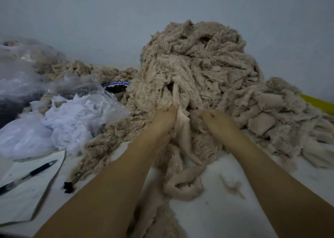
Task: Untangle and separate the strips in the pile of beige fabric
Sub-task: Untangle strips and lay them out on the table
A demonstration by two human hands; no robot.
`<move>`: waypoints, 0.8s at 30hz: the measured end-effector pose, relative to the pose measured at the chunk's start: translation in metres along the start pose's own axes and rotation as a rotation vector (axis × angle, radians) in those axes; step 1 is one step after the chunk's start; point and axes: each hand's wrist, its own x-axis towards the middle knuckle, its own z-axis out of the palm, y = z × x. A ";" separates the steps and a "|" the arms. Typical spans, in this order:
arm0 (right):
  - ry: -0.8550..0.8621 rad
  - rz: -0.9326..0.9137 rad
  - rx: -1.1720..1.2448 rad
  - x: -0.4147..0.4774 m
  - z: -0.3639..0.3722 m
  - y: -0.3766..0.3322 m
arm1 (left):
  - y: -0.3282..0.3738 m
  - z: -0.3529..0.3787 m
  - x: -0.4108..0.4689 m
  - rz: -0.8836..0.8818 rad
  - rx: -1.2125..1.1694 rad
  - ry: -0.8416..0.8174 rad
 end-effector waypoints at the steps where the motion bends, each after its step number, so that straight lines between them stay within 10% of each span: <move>1: -0.077 0.002 0.218 -0.004 0.010 -0.016 | 0.001 0.004 -0.003 0.005 -0.013 -0.004; 7: -0.222 0.128 0.738 -0.013 0.042 -0.034 | -0.004 -0.005 -0.013 0.009 -0.013 0.063; 15: 0.125 0.394 1.101 -0.025 0.017 0.011 | -0.040 -0.057 -0.031 -0.159 -0.473 0.312; 24: -0.012 0.332 1.247 -0.032 0.023 0.019 | -0.021 -0.070 -0.027 0.157 0.036 0.516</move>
